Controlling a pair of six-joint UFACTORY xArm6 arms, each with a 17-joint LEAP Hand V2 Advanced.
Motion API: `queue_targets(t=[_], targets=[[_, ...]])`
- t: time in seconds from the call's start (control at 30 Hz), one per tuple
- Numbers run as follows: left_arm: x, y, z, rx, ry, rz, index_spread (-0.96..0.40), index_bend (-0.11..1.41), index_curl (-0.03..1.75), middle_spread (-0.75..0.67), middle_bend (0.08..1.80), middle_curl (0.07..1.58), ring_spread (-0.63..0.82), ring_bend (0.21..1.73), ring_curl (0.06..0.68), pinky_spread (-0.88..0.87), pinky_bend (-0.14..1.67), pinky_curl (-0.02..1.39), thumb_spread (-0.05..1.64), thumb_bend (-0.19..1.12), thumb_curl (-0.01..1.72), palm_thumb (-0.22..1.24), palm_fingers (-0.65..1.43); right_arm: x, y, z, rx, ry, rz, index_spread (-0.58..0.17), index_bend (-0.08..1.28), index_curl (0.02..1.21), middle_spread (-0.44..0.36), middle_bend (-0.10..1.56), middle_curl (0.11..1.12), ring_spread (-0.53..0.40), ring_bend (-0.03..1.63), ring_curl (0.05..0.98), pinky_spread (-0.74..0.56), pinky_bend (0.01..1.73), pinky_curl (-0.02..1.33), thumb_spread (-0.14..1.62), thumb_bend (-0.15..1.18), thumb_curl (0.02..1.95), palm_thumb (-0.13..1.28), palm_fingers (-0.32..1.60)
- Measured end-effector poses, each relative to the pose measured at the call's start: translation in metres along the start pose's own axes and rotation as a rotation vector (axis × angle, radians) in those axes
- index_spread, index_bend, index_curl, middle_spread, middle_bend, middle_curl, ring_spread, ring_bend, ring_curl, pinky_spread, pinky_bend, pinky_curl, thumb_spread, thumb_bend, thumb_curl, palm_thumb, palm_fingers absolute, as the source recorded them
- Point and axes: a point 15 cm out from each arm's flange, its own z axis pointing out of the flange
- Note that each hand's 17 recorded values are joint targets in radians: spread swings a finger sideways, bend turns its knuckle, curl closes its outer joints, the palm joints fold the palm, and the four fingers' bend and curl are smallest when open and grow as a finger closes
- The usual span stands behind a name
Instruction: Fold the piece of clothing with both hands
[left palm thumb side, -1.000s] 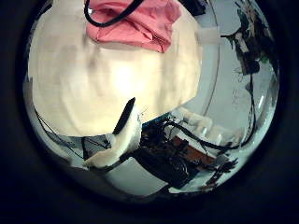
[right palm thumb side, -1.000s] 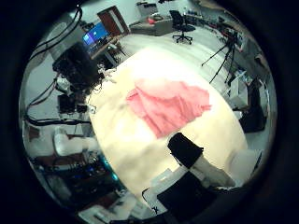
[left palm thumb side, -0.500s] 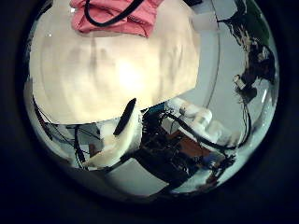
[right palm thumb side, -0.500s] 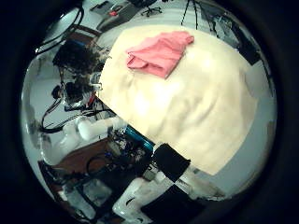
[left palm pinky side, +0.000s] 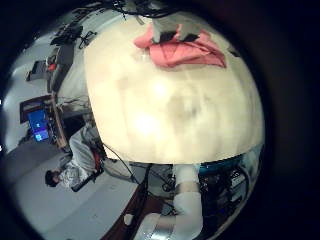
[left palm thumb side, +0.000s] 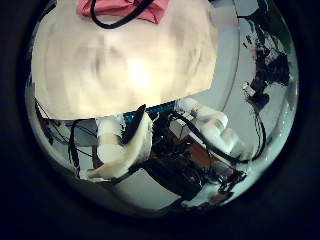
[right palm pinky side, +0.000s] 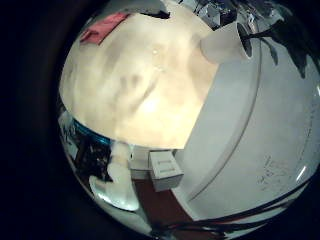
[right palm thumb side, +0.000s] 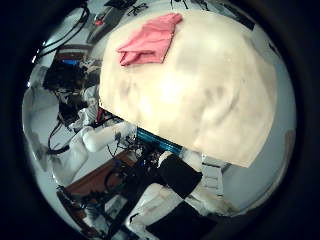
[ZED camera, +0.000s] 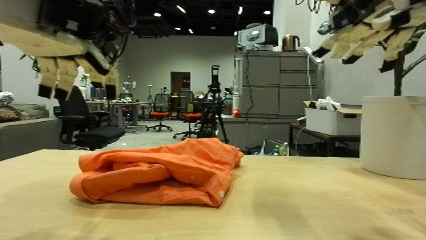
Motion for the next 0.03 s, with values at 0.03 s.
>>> queue_targets(t=[0.03], targets=[[0.0027, 0.0002, 0.0014, 0.001, 0.024, -0.003, 0.03, 0.18, 0.37, 0.27, 0.18, 0.29, 0.49, 0.36, 0.222, 0.49, 0.21, 0.32, 1.16, -0.02, 0.3, 0.38, 0.11, -0.0011, 0.0003, 0.004, -0.01, -0.007, 0.005, -0.282, 0.18, 0.32, 0.111, 0.21, 0.33, 0.276, 0.4, 0.201, 0.41, 0.53, 0.22, 1.17, -0.02, 0.28, 0.44, 0.05]])
